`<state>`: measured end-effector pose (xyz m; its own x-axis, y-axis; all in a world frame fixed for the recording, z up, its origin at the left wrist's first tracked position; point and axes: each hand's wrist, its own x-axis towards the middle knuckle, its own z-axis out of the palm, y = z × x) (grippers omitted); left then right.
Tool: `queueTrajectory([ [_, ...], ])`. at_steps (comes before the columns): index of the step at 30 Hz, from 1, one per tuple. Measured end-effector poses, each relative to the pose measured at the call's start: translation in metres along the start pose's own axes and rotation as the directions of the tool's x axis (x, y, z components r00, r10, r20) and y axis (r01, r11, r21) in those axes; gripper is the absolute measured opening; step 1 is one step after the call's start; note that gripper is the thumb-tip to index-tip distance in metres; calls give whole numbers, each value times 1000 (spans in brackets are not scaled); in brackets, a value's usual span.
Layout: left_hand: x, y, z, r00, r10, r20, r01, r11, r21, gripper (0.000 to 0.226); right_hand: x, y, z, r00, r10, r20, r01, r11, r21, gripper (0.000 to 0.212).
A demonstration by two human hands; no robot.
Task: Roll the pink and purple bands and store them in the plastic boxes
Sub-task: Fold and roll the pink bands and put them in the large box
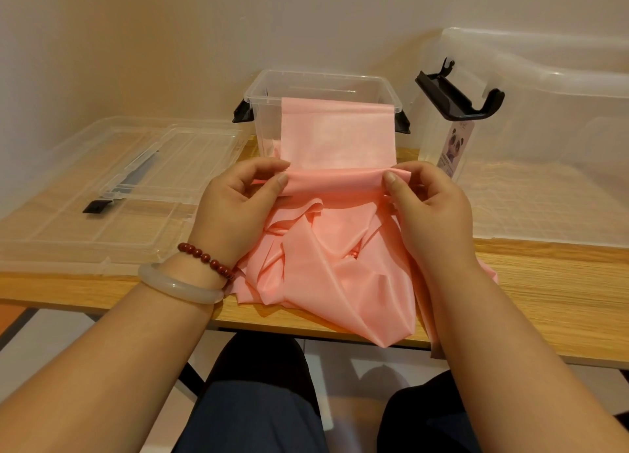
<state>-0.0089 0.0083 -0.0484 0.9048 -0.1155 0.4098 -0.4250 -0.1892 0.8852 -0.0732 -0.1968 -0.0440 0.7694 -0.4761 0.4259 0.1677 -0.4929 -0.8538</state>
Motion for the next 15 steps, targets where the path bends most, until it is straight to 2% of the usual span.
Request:
queueTrajectory([
  [4, -1, 3, 0, 1000, -6, 13, 7, 998, -56, 20, 2, 2, 0, 1000, 11, -16, -12, 1000, -14, 5],
  [9, -1, 2, -2, 996, -11, 86, 14, 999, -34, 19, 1, 1, 1, 1000, -8, -29, 8, 1000, -6, 15],
  [13, 0, 0, -1, 999, -12, 45, 13, 999, -32, 19, 0, 0, 0, 1000, -25, -13, 26, 999, 29, 7],
  [15, -1, 1, 0, 998, -33, 48, 36, 996, -80, 22, -1, 0, -1, 1000, -16, 4, 16, 998, 54, 11],
])
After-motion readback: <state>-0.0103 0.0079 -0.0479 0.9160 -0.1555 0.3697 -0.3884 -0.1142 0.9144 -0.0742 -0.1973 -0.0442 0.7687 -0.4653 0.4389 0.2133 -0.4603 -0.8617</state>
